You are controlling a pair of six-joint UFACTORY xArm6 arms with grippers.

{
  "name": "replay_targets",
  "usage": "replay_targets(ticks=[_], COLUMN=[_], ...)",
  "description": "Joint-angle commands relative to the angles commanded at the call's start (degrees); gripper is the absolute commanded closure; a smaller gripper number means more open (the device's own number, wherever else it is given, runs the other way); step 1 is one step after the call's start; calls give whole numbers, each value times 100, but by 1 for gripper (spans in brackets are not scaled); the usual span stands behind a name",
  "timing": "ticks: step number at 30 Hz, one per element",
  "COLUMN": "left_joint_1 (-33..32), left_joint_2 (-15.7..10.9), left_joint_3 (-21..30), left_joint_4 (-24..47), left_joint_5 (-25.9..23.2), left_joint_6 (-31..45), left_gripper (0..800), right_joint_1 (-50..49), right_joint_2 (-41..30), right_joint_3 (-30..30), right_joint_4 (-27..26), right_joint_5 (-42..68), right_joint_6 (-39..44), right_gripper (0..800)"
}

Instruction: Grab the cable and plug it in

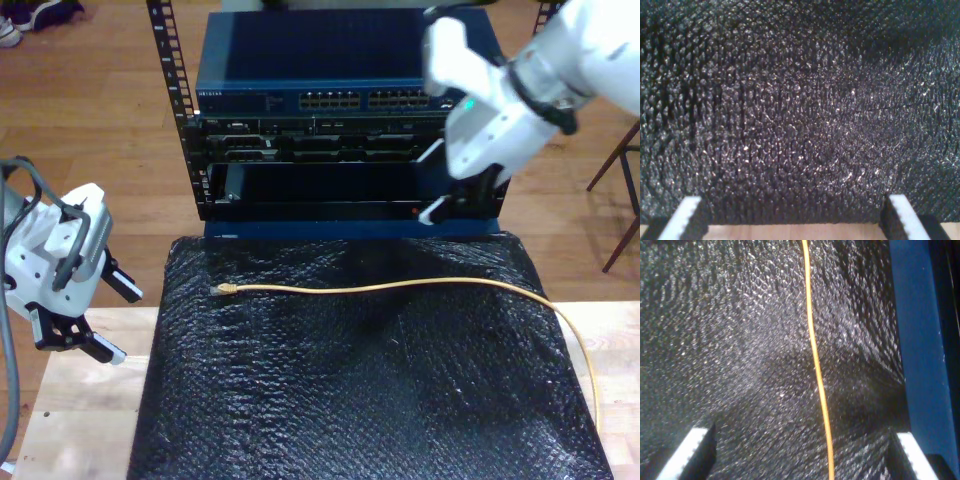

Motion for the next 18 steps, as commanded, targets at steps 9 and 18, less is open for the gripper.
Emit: replay_targets(ticks=[9,18], left_joint_1=[9,44], left_joint_2=[35,185], left_joint_3=[26,70], left_joint_4=[-9,9], left_joint_5=[-114,-466], left_joint_6=[-141,-369], left_gripper=[0,0], right_joint_1=[958,1758], right_joint_2=[633,1204], right_joint_3=[-360,-765], right_joint_4=[-369,-1240], right_joint_5=[-158,-352], right_joint_6=[325,1204], right_gripper=[6,7])
